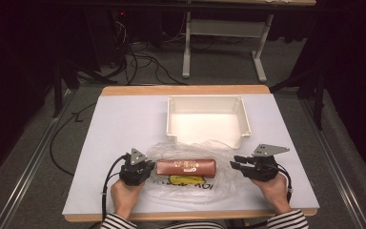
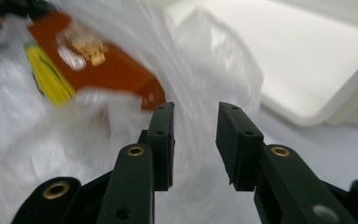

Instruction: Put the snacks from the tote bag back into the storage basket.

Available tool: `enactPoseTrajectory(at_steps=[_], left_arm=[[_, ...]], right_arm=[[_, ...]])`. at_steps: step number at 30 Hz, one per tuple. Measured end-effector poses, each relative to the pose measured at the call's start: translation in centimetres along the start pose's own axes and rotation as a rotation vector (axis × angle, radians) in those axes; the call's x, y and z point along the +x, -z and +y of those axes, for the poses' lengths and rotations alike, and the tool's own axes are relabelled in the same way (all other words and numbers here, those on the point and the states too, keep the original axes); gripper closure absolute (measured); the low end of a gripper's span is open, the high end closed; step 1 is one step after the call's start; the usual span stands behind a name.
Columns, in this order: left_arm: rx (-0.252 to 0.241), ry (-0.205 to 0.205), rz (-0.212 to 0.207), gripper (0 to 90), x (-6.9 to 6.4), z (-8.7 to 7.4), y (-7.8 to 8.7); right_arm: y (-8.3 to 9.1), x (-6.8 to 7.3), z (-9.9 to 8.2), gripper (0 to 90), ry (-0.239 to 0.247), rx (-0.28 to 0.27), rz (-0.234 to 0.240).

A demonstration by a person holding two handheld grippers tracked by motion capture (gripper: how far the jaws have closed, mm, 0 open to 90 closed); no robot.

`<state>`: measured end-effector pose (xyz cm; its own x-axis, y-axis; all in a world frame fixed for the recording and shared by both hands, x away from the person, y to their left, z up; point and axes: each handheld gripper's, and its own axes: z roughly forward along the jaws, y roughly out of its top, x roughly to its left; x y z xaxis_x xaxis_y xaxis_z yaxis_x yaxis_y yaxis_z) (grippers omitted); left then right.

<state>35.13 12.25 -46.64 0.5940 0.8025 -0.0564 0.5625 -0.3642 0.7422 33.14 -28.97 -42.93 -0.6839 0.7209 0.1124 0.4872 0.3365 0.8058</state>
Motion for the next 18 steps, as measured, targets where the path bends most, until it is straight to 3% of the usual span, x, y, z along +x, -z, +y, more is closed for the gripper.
enactPoseTrajectory(at_steps=[5,8,11,12,14,15,18], left_arm=[[-0.006,0.005,-0.005,80.1,0.0,0.0,-0.2],[-0.013,0.020,-0.016,79.9,0.1,-0.2,-0.3],[-0.010,0.017,-0.025,79.9,0.4,0.0,-0.4],[-0.005,0.014,-0.026,79.9,0.5,0.1,-0.3],[-0.012,0.019,-0.028,79.7,0.7,0.3,-0.2],[-0.018,0.019,-0.025,78.2,0.8,0.2,0.0],[-0.021,0.025,-0.020,75.8,0.9,0.1,0.0]], right_arm=[[-0.7,-0.1,2.5,77.2,0.003,-0.024,0.001],[-1.7,1.4,3.5,81.7,0.016,-0.044,0.071],[-2.6,2.3,3.5,83.4,0.040,-0.024,0.095],[-3.7,2.8,3.1,84.5,0.050,0.024,0.111],[-4.1,3.0,2.7,84.5,0.054,0.047,0.109],[-4.4,3.2,1.7,84.3,0.046,0.073,0.113],[-4.1,3.2,0.9,83.8,0.037,0.058,0.129]])
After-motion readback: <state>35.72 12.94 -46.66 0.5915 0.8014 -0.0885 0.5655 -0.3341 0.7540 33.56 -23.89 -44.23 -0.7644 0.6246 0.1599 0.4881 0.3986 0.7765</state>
